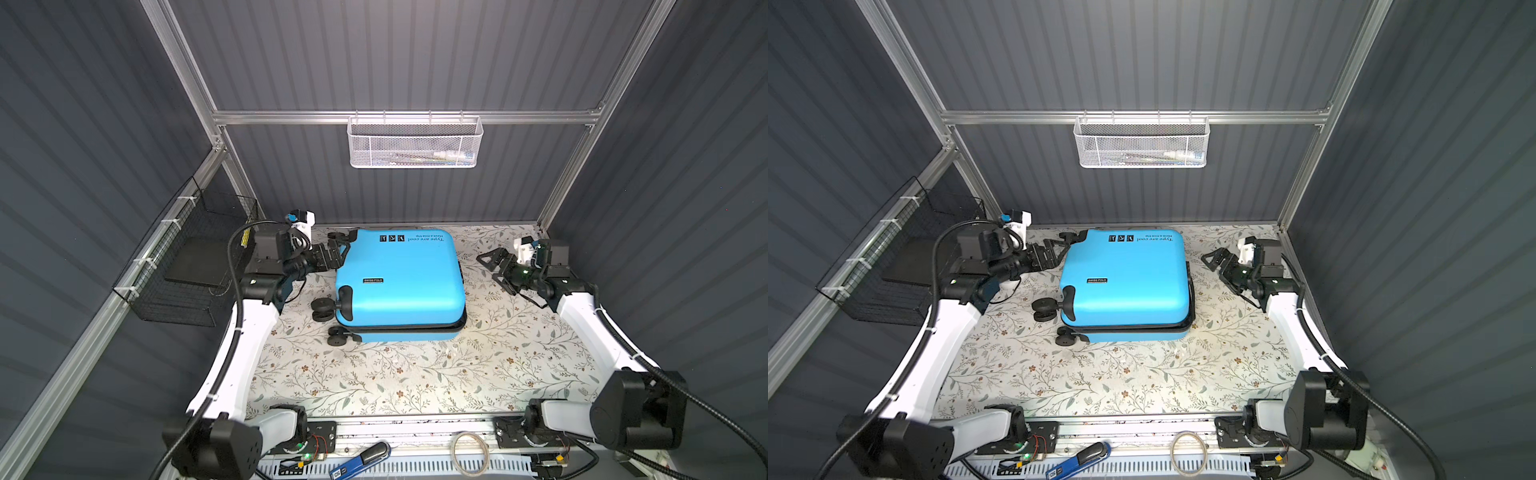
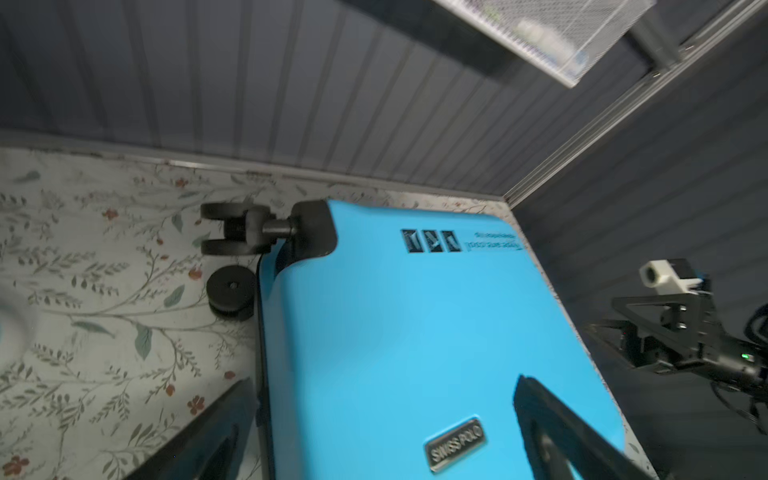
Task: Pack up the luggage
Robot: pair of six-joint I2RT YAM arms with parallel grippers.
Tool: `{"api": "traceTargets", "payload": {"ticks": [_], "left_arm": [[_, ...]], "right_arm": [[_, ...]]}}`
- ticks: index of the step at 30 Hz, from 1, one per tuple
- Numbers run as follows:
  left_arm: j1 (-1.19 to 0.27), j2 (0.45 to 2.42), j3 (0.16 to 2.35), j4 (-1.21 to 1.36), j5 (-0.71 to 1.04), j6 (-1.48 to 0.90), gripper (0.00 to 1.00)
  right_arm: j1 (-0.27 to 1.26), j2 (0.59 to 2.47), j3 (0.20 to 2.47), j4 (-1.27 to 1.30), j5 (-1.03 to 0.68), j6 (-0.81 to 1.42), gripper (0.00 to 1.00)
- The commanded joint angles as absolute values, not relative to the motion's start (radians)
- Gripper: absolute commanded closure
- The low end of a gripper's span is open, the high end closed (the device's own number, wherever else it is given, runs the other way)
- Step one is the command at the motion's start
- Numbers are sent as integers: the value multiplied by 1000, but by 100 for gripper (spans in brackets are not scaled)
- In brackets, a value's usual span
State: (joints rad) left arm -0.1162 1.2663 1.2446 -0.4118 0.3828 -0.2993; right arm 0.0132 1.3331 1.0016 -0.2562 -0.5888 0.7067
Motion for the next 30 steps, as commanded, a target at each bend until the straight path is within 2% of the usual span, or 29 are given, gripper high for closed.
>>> {"api": "traceTargets", "payload": {"ticks": [1, 8, 17, 25, 30], "left_arm": [[-100, 1313, 1284, -396, 411, -290, 0], [-87, 1444, 1286, -363, 490, -289, 0], [-92, 1510, 1227, -186, 712, -425, 0], [-198, 1547, 1249, -180, 727, -442, 0], [-244, 1519, 1249, -136, 728, -489, 0]], "right_arm": [[49, 1375, 1027, -215, -620, 701, 2], [97, 1448, 1027, -129, -664, 748, 2], [127, 1524, 1020, -4, -750, 826, 2], [172, 1553, 1043, 53, -806, 871, 3], [175, 1509, 1039, 81, -828, 901, 6]]}}
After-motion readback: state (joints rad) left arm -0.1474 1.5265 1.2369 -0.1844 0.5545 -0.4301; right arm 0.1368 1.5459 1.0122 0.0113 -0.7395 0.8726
